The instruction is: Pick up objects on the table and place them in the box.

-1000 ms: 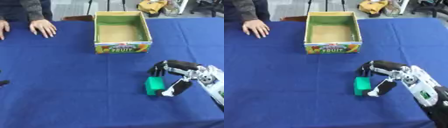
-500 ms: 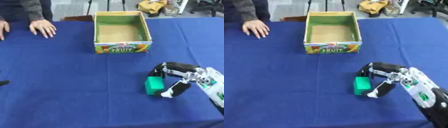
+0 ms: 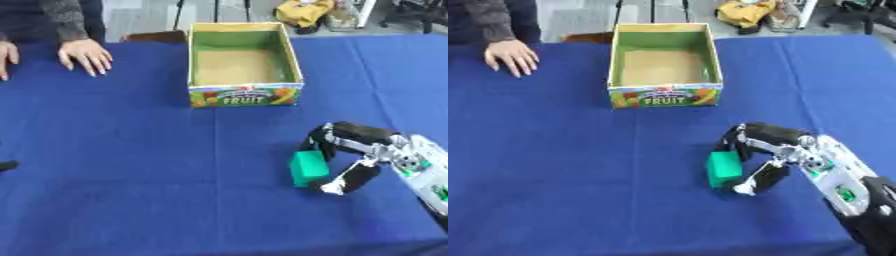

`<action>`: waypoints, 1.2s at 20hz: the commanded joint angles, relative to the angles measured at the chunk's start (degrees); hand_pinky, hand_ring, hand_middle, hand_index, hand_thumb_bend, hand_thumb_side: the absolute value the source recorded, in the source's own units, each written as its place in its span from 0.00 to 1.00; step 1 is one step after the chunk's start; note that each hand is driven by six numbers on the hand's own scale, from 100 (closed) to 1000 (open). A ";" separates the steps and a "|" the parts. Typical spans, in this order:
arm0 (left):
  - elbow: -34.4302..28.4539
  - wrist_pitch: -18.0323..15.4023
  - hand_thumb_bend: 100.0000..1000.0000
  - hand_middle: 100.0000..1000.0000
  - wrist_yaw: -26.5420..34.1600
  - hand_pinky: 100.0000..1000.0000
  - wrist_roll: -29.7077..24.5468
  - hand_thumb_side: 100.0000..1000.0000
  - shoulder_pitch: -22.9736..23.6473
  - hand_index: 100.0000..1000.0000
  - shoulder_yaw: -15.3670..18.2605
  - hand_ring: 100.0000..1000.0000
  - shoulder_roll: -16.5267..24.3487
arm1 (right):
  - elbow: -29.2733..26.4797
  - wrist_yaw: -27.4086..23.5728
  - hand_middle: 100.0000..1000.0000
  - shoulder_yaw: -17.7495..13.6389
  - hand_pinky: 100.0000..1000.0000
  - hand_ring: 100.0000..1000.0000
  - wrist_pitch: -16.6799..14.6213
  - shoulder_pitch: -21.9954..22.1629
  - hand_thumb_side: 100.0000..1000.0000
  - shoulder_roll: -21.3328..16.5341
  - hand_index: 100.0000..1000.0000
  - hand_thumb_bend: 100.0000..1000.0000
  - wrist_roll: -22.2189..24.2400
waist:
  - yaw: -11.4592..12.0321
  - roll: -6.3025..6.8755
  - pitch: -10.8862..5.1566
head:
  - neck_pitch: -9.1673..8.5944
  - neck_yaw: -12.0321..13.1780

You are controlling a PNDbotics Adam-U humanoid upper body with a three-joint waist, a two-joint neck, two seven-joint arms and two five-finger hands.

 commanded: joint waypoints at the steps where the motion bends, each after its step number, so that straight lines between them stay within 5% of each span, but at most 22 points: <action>1: -0.78 0.01 0.53 0.73 0.02 0.63 -0.06 0.69 -0.53 0.72 -0.06 0.88 0.97 | -0.74 0.47 0.14 -0.32 0.34 0.31 0.28 -0.52 0.02 -0.92 0.34 0.00 -1.58 | 0.04 0.13 -0.70 | 0.11 -0.09; 5: -0.77 0.00 0.53 0.73 0.03 0.63 0.01 0.69 -0.49 0.72 -0.01 0.87 1.02 | -1.14 -2.15 0.05 -0.78 0.33 0.29 1.20 -0.78 0.00 -1.15 0.23 0.00 -4.09 | -0.03 0.10 -0.74 | 0.09 0.04; 9: -0.74 0.01 0.53 0.73 0.00 0.63 0.00 0.69 -0.34 0.72 -0.03 0.87 1.11 | -3.18 -6.52 0.05 -2.25 0.33 0.29 2.96 -3.19 0.00 -2.63 0.23 0.00 -5.66 | -0.27 0.06 -1.02 | 0.14 0.23; 15: -0.61 0.06 0.53 0.73 -0.07 0.63 -0.07 0.69 0.15 0.72 -0.12 0.87 1.31 | -2.50 -7.53 0.06 -3.25 0.35 0.31 4.97 -12.89 0.00 -6.42 0.23 0.00 -6.05 | -0.15 -0.11 -1.59 | 0.13 0.47; 19: -0.60 0.11 0.53 0.73 -0.03 0.63 -0.32 0.69 0.20 0.72 -0.40 0.87 1.37 | 4.86 -4.41 0.07 -1.50 0.35 0.32 4.73 -22.65 0.00 -6.32 0.23 0.00 -4.49 | 0.57 -0.01 -1.68 | -0.16 0.06; 24: -0.60 0.22 0.53 0.73 0.07 0.63 -0.70 0.69 0.18 0.72 -0.79 0.87 1.48 | 21.28 3.10 0.08 -1.63 0.35 0.33 4.03 -33.19 0.00 -1.01 0.24 0.00 -4.65 | 2.36 0.08 -1.57 | -0.78 -1.01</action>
